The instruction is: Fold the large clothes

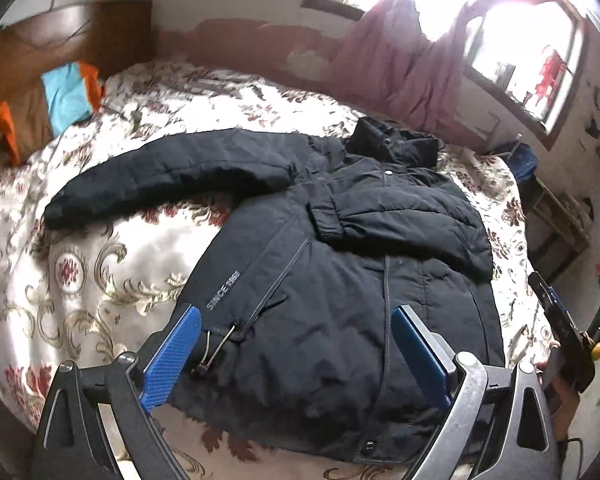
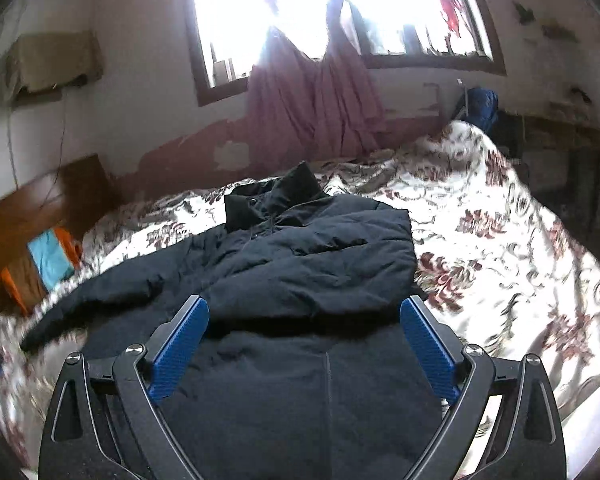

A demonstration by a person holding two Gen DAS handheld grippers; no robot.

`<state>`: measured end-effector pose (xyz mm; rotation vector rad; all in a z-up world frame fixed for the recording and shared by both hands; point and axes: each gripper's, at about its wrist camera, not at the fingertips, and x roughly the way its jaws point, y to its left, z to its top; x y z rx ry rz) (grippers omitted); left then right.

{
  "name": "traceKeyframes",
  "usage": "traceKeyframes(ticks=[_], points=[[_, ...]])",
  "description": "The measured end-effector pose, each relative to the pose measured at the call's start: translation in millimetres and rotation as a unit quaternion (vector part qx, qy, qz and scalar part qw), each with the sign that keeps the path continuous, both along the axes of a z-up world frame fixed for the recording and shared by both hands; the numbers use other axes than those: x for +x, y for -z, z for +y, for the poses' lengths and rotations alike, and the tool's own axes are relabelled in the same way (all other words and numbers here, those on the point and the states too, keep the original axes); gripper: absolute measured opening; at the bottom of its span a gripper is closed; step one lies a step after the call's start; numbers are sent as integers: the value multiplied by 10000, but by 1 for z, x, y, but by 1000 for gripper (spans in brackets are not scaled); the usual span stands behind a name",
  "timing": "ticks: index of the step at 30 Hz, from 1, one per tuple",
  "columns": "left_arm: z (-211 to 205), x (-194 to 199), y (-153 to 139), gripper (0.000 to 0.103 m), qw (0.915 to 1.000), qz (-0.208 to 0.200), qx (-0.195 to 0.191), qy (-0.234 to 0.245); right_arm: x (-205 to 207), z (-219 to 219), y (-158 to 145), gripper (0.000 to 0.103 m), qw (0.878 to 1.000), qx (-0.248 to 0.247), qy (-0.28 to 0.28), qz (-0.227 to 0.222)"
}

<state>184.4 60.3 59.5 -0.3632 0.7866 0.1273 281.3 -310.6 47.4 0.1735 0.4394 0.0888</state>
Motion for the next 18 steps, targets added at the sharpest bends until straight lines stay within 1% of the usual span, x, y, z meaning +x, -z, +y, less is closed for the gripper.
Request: traceKeyframes(ticks=[1, 3, 5, 6, 8, 10, 12, 14, 16, 18], points=[[4, 1, 1, 96, 9999, 43, -108, -66, 4, 1, 3, 94, 9999, 124, 3, 36], [15, 7, 6, 96, 9989, 119, -399, -211, 11, 7, 9, 94, 9998, 146, -46, 139], [29, 16, 12, 96, 9970, 193, -644, -382, 17, 18, 17, 94, 9996, 28, -28, 281], [43, 23, 17, 96, 9952, 182, -818, -502, 19, 24, 21, 94, 9994, -34, -16, 358], [64, 33, 28, 96, 9926, 91, -1044, -617, 21, 37, 31, 94, 9987, -148, -96, 485], [86, 45, 42, 96, 9899, -29, -1270, -626, 20, 54, 43, 94, 9968, -390, -168, 672], [113, 56, 60, 96, 9852, -227, -1571, -647, 21, 71, 47, 94, 9940, -683, -320, 796], [139, 65, 78, 96, 9798, -366, -1785, -821, 30, 95, 46, 94, 9891, -1158, -400, 821], [161, 78, 95, 96, 9766, -395, -1884, -961, 49, 119, 41, 94, 9842, -1453, -556, 848], [179, 93, 108, 96, 9721, -401, -2052, -1069, 79, 143, 37, 94, 9795, -1539, -769, 1053]])
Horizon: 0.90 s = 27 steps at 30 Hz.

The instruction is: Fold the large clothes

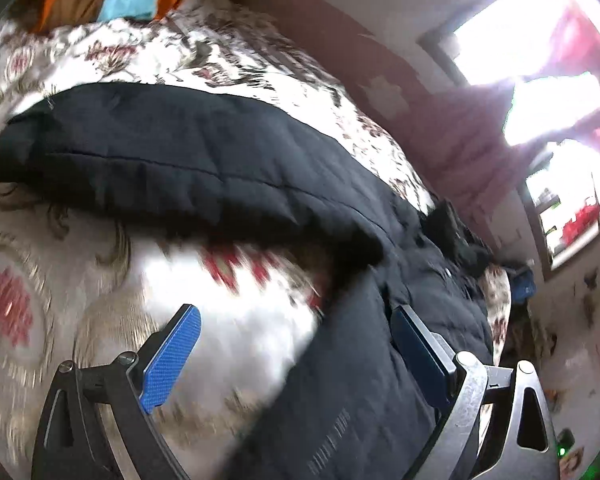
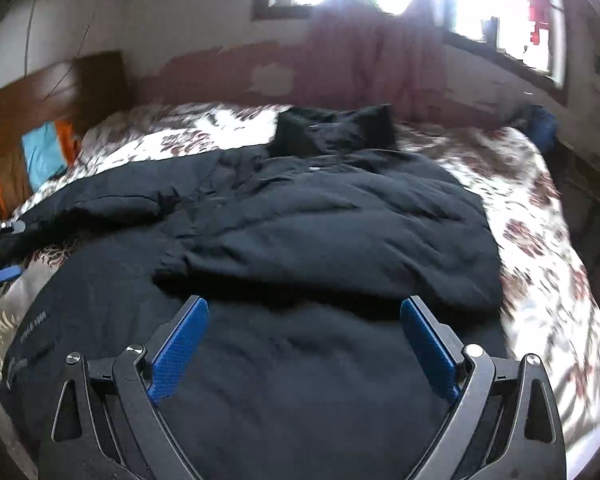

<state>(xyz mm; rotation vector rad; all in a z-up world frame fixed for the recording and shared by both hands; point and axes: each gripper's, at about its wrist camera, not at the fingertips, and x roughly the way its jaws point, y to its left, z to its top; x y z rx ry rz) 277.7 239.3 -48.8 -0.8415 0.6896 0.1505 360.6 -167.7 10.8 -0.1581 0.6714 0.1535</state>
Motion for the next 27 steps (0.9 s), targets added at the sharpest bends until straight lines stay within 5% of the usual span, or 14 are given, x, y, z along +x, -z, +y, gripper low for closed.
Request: traceKeyframes(ticks=[6, 11, 15, 20, 23, 24, 27], points=[[45, 30, 16, 96, 9947, -415, -639, -689, 83, 56, 16, 94, 9989, 113, -70, 447], [63, 54, 13, 94, 9910, -392, -541, -1163, 109, 91, 72, 96, 9917, -1036, 442, 618], [71, 65, 11, 61, 9889, 1, -236, -1468, 100, 97, 79, 99, 9924, -1064, 390, 469], [85, 61, 14, 20, 9859, -157, -253, -1646, 100, 96, 84, 102, 9914, -1164, 399, 435], [77, 66, -7, 10, 9896, -592, 433, -1241, 101, 96, 87, 102, 9902, -1265, 428, 404], [65, 68, -26, 9, 9872, -824, 998, -934, 100, 96, 86, 102, 9909, -1225, 422, 368], [34, 71, -73, 9, 9742, -1293, 1822, -308, 91, 83, 71, 101, 9970, -693, 273, 205]])
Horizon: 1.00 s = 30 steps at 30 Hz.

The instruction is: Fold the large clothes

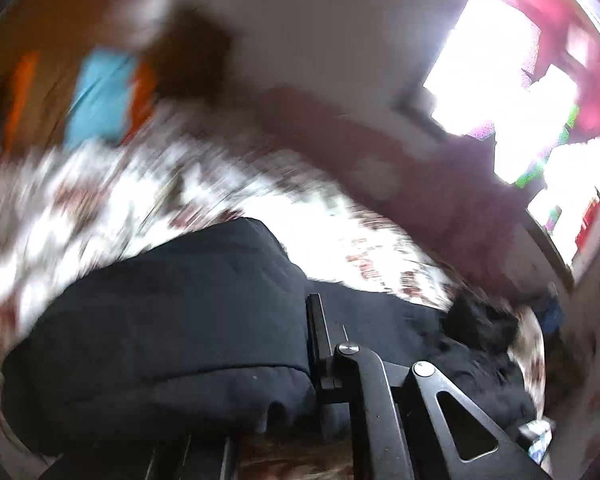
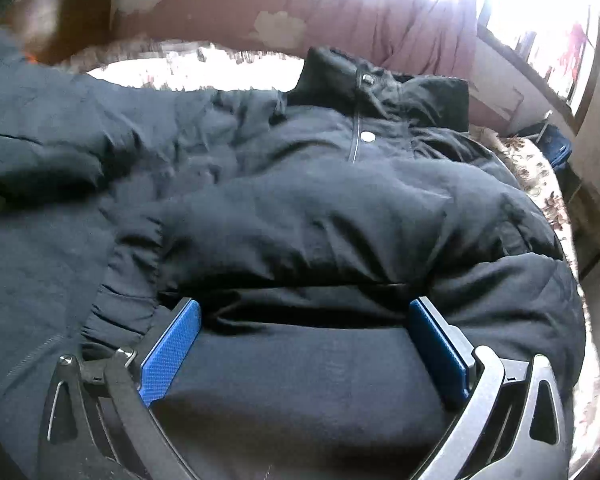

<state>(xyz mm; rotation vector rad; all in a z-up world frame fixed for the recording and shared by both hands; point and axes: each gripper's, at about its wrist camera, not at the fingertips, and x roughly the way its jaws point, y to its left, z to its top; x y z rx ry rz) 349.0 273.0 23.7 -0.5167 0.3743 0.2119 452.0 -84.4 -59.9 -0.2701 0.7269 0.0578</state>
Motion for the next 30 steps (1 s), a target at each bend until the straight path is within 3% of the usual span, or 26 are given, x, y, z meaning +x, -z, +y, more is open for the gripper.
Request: traceKeyframes(ticks=[4, 7, 10, 14, 16, 19, 21, 23, 26, 28, 30], points=[[-64, 5, -67, 8, 9904, -375, 1072, 794, -30, -57, -51, 101, 9907, 1336, -153, -219], [-124, 9, -103, 8, 9725, -529, 1772, 1417, -57, -103, -74, 101, 9922, 1193, 54, -356], [-184, 18, -117, 8, 9539, -478, 2056, 2132, -79, -151, -82, 101, 9928, 1016, 391, -492], [-267, 35, -107, 8, 9299, -12, 2170, 2968, -93, -224, -79, 101, 9863, 1226, 978, -507], [-304, 39, -93, 8, 9183, 216, 2227, 3267, -88, -257, -78, 101, 9780, 1675, 1200, -321], [-349, 45, -68, 9, 9060, 671, 2186, 3561, -88, -285, -81, 101, 9663, 2226, 1226, -414], [-367, 48, -52, 9, 8981, 967, 2241, 3658, -86, -295, -79, 101, 9625, 2416, 1173, -380], [-386, 48, -33, 9, 8851, 1297, 2463, 3730, -87, -300, -73, 101, 9608, 2518, 1095, -373], [-405, 45, -17, 18, 8679, 1584, 2812, 3777, -90, -307, -64, 101, 9587, 2610, 1069, -367], [-418, 42, -11, 27, 8577, 1694, 3061, 3768, -97, -323, -59, 101, 9493, 2898, 1141, -423], [-431, 36, -8, 29, 8502, 1814, 3309, 3672, -99, -336, -53, 101, 9367, 3235, 1270, -421]])
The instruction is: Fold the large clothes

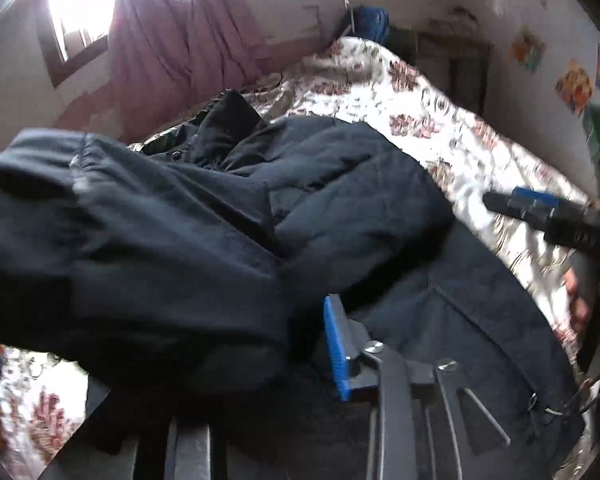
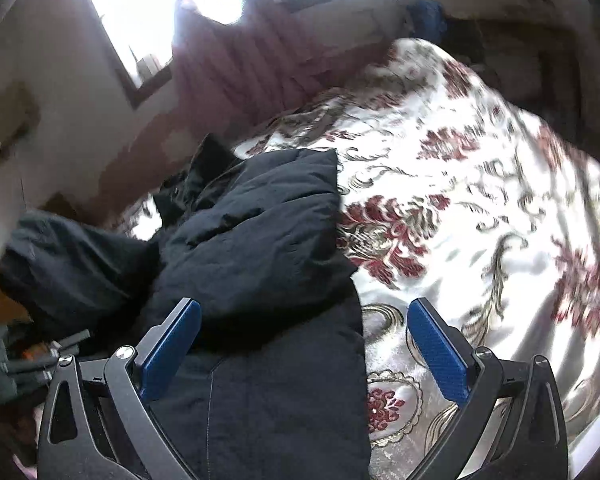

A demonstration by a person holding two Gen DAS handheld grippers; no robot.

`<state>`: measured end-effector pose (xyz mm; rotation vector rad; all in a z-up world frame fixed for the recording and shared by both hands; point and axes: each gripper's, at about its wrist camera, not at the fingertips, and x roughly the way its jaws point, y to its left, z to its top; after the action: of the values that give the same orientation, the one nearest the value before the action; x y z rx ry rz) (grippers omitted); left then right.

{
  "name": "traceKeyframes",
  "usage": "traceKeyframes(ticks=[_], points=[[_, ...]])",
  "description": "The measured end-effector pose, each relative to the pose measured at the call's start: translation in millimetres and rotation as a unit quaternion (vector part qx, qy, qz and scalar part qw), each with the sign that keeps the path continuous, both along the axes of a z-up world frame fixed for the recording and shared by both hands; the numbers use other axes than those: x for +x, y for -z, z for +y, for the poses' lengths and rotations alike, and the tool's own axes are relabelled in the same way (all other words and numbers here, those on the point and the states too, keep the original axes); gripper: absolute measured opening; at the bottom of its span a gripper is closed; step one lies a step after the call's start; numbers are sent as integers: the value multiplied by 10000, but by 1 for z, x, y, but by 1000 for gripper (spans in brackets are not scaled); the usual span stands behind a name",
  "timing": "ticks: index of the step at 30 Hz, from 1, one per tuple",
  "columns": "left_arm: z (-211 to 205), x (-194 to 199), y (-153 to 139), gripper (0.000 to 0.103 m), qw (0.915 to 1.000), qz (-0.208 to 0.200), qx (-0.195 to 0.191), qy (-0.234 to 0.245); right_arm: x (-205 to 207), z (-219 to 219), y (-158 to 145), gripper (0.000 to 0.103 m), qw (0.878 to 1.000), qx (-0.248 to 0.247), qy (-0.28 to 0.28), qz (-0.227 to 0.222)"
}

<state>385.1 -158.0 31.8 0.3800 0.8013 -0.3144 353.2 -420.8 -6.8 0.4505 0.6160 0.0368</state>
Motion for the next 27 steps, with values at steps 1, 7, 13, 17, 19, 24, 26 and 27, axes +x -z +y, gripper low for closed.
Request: traceKeyframes(ticks=[1, 7, 13, 17, 19, 24, 26, 27], points=[[-7, -2, 0, 29, 9999, 4, 136, -29, -1, -8, 3, 101, 9997, 242, 75, -39], [-40, -13, -10, 52, 9980, -69, 575, 242, 1, -21, 17, 102, 9922, 1179, -364, -155], [-41, -30, -16, 82, 9996, -89, -98, 251, 3, -4, 24, 101, 9892, 1217, -772, -282], [-15, -34, -18, 88, 9950, -54, -855, -507, 9, 12, 29, 101, 9940, 821, -722, 58], [7, -31, -21, 88, 9891, 18, -1077, -999, 12, 22, 33, 99, 9933, 863, -749, 192], [72, -22, -20, 88, 9710, 100, -1202, -2065, 21, 47, 44, 65, 9878, 1139, -1011, 328], [100, -24, -19, 88, 9638, 77, -1250, -2356, 23, 56, 48, 38, 9896, 1020, -927, 408], [112, -26, -19, 88, 9601, 59, -1279, -2486, 23, 58, 49, 29, 9915, 916, -816, 430]])
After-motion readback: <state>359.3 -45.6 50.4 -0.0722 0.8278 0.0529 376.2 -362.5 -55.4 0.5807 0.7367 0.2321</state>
